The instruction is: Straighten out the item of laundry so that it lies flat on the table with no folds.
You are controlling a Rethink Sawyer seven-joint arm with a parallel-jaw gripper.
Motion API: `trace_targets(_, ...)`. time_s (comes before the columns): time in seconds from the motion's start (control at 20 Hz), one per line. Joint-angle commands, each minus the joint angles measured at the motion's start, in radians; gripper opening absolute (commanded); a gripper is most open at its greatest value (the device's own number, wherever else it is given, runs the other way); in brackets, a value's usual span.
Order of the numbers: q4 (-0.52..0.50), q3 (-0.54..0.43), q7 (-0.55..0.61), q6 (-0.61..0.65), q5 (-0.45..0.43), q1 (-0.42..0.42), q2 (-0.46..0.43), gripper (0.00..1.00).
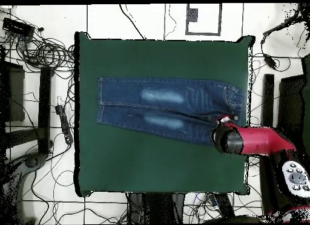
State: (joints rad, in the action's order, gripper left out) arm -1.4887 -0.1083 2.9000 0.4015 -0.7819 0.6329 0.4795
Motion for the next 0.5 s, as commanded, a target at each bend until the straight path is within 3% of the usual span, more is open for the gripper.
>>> trace_targets(0.05,0.007,-0.013,-0.456,0.161,-0.113,0.064,-0.006,1.0)
trace_targets(0.4,-0.022,-0.059,-0.459,0.153,-0.144,0.116,0.003,1.0)
trace_targets(0.5,-0.09,-0.15,-0.418,0.041,-0.127,0.18,-0.021,1.0)
